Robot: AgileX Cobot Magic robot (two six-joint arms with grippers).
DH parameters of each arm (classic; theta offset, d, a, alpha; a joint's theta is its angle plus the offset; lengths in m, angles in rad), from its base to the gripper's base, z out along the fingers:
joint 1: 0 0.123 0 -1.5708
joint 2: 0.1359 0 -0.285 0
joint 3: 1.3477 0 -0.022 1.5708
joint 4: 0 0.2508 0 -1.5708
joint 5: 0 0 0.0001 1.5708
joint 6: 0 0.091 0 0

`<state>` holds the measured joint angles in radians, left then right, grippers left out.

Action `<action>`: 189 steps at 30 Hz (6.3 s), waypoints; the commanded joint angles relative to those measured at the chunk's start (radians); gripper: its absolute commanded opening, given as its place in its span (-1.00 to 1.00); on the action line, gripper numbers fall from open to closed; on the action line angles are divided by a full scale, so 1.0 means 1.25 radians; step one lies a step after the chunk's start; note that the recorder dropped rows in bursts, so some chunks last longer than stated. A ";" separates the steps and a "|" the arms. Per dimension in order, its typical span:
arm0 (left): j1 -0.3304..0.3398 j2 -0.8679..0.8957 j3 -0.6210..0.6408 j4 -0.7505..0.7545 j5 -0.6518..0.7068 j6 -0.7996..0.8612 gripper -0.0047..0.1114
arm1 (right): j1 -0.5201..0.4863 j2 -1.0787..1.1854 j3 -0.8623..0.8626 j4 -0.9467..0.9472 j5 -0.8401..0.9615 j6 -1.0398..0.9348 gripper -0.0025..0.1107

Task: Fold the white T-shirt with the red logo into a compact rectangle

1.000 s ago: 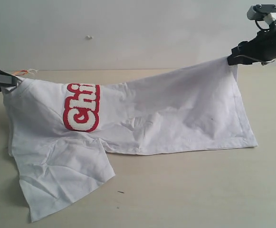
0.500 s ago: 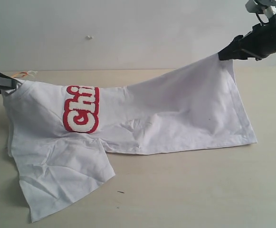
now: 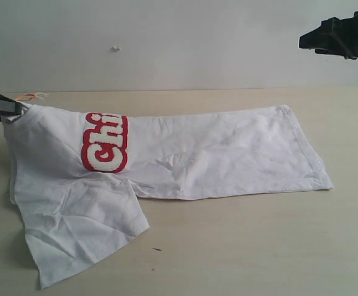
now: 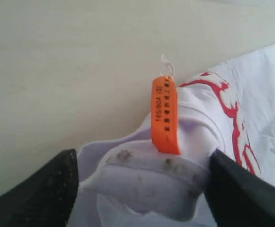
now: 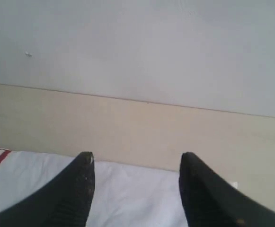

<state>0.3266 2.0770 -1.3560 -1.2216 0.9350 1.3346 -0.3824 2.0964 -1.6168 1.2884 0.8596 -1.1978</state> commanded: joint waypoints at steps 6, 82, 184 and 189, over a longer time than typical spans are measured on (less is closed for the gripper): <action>0.002 -0.032 -0.006 -0.078 0.003 0.025 0.28 | 0.010 0.042 -0.006 -0.122 0.006 -0.003 -0.33; -0.345 -0.006 -0.060 0.609 -0.035 -0.183 0.35 | 0.188 0.074 -0.006 -0.682 -0.124 0.274 -0.86; -0.408 -0.363 0.230 0.930 -0.195 -0.628 -0.01 | 0.277 0.015 0.170 -0.864 0.043 0.241 -0.86; -0.358 -0.289 0.229 1.006 -0.279 -0.700 -0.40 | 0.277 0.015 0.170 -0.864 0.000 0.241 -0.86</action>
<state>-0.1523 1.6666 -1.0656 -0.0227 0.6574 0.5257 -0.0320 2.1256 -1.4068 0.2024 0.8938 -0.8925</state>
